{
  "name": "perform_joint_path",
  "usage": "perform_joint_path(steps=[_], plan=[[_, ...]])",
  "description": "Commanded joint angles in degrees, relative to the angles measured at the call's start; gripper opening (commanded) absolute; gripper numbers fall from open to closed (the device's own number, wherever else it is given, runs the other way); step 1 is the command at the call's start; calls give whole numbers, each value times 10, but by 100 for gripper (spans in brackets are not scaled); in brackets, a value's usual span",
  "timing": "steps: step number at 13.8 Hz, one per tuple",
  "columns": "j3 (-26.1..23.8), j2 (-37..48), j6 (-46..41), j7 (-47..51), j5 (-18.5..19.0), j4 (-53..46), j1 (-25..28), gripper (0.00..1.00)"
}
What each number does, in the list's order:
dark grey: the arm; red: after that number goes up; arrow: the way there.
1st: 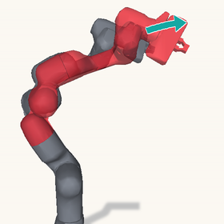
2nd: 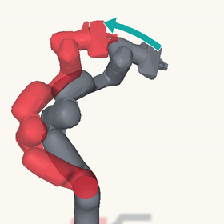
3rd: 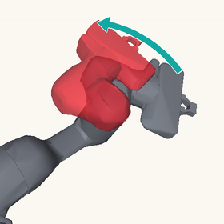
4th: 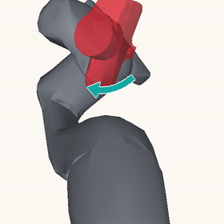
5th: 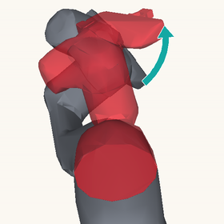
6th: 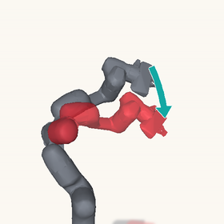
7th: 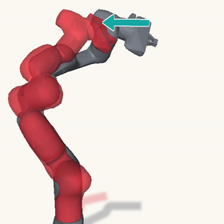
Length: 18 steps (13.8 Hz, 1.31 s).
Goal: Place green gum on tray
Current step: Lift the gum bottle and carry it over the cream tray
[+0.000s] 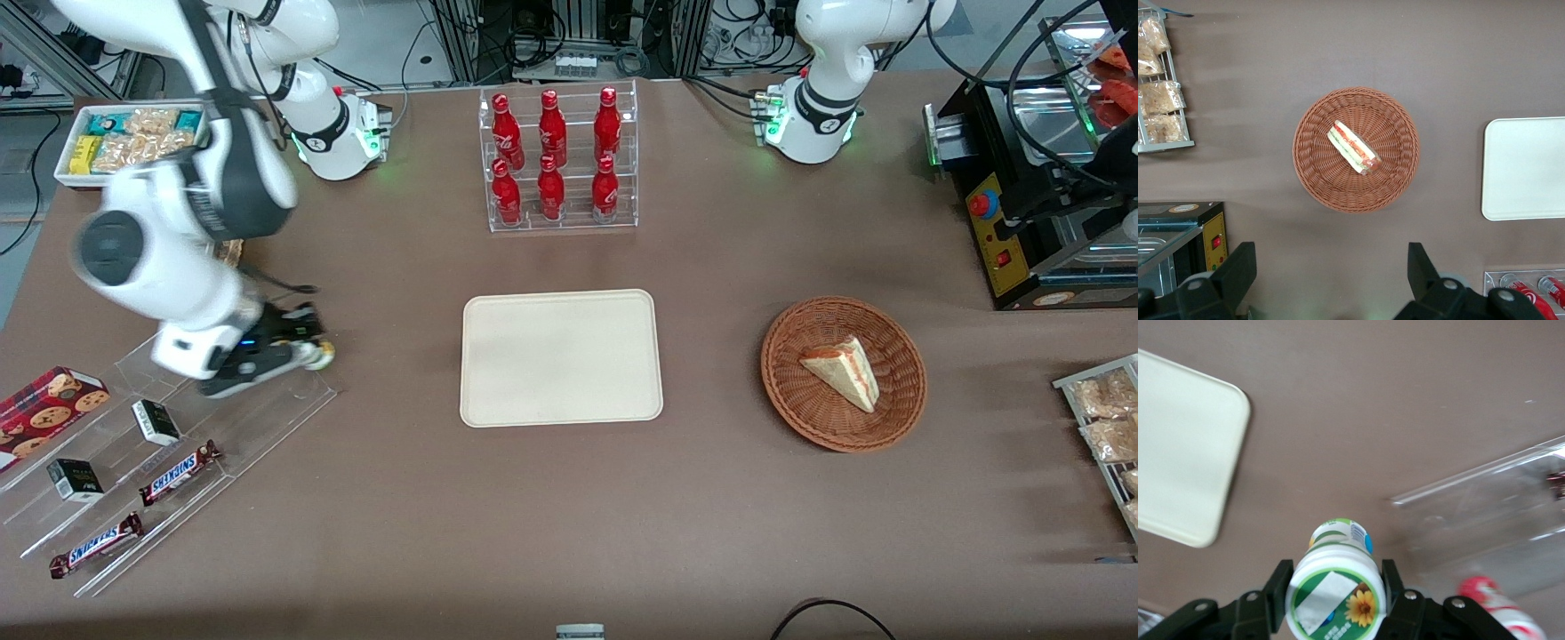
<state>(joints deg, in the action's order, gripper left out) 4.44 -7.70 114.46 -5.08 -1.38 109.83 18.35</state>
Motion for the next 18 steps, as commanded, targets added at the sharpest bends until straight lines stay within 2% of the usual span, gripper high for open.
perform_joint_path(steps=[1, 5, 7, 11, 18], plan=[[7, -54, -9, 100, -10, -57, 48, 0], [6, -121, -12, 220, -15, -136, 101, 0], [7, -164, -12, 273, -42, -180, 128, 0], [7, -237, 2, 368, -43, -242, 175, 0], [7, -309, 83, 480, -44, -262, 237, 0]])
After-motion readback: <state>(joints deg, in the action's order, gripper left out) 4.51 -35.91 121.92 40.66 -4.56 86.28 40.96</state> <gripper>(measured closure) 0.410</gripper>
